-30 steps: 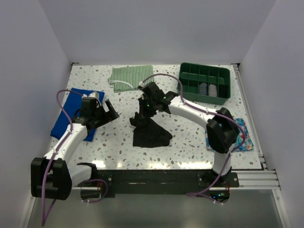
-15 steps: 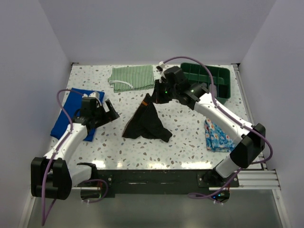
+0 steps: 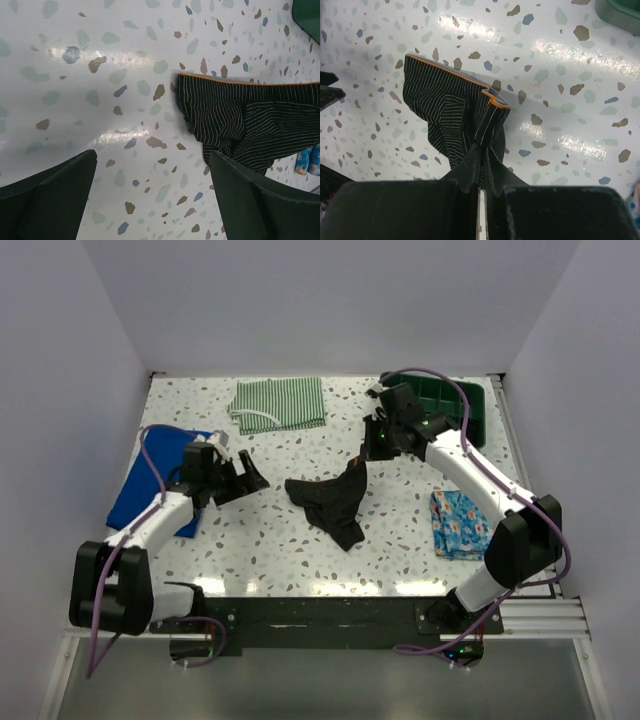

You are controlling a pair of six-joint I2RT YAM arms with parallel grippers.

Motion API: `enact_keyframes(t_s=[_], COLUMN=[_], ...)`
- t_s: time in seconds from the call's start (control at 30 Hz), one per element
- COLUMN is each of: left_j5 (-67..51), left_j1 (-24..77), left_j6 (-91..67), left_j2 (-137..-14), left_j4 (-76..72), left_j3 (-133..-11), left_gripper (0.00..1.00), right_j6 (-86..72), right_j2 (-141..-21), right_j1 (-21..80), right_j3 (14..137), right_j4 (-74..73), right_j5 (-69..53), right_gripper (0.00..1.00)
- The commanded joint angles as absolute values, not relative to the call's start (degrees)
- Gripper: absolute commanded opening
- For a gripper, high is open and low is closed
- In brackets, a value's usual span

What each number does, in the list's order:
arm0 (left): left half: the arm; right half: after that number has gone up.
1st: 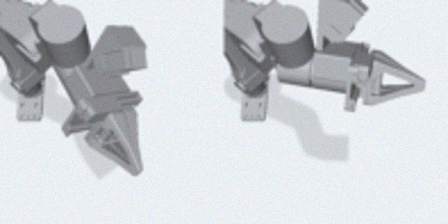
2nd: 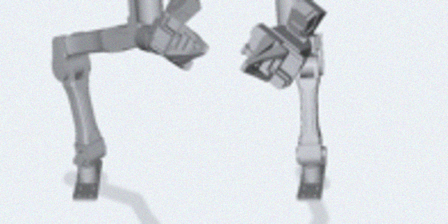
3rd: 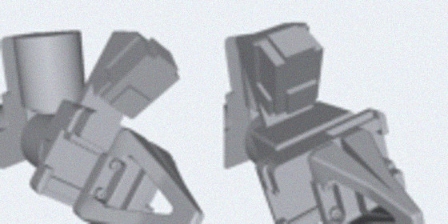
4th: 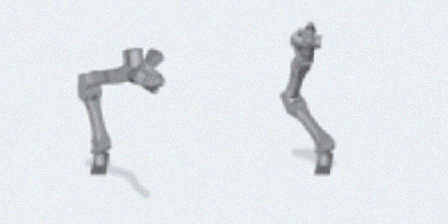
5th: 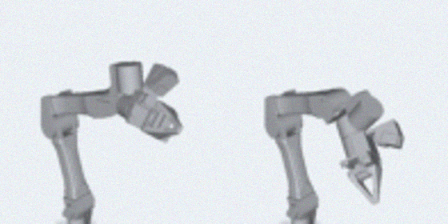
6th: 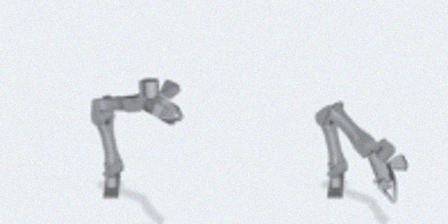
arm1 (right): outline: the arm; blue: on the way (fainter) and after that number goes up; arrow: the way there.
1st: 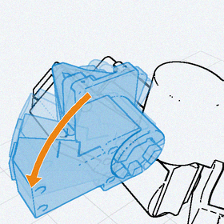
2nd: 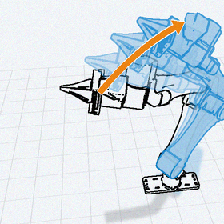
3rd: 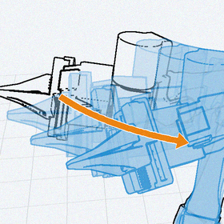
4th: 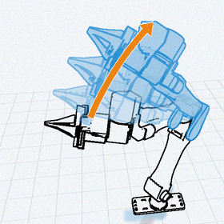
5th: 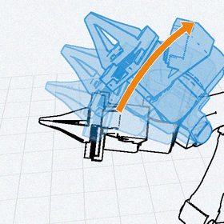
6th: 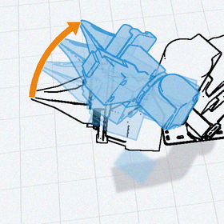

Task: Roll the underwear
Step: Flatten out the underwear at the center of the board.

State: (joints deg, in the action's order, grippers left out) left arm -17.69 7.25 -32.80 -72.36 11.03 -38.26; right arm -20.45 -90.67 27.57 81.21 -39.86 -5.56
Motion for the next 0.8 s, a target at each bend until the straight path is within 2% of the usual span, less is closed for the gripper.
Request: enact_keyframes(t_s=[0.0,0.13,0.4,0.77], left_j5=[-25.5,-30.6,-32.6,-32.6], left_j1=[10.5,10.9,11.8,14.7], left_j6=[-32.5,-34.8,-39.9,-40.4], left_j2=[-80.6,-89.8,-97.2,-105.1], left_j4=[-1.1,-7.5,-14.0,-13.0], left_j3=[-41.3,-44.2,-47.5,-50.0], left_gripper=[1.00,0.99,0.96,0.74], right_j6=[-19.0,-19.4,-19.3,-19.2], right_j2=[-88.0,-87.8,-87.3,-87.2], right_j1=[27.3,27.3,27.3,27.2], right_j3=[79.2,78.0,76.8,77.0], right_j4=[-38.6,-37.8,-37.4,-37.4], right_j5=[-8.2,-9.2,-10.0,-9.1], right_gripper=[0.01,0.01,0.01,0.03])
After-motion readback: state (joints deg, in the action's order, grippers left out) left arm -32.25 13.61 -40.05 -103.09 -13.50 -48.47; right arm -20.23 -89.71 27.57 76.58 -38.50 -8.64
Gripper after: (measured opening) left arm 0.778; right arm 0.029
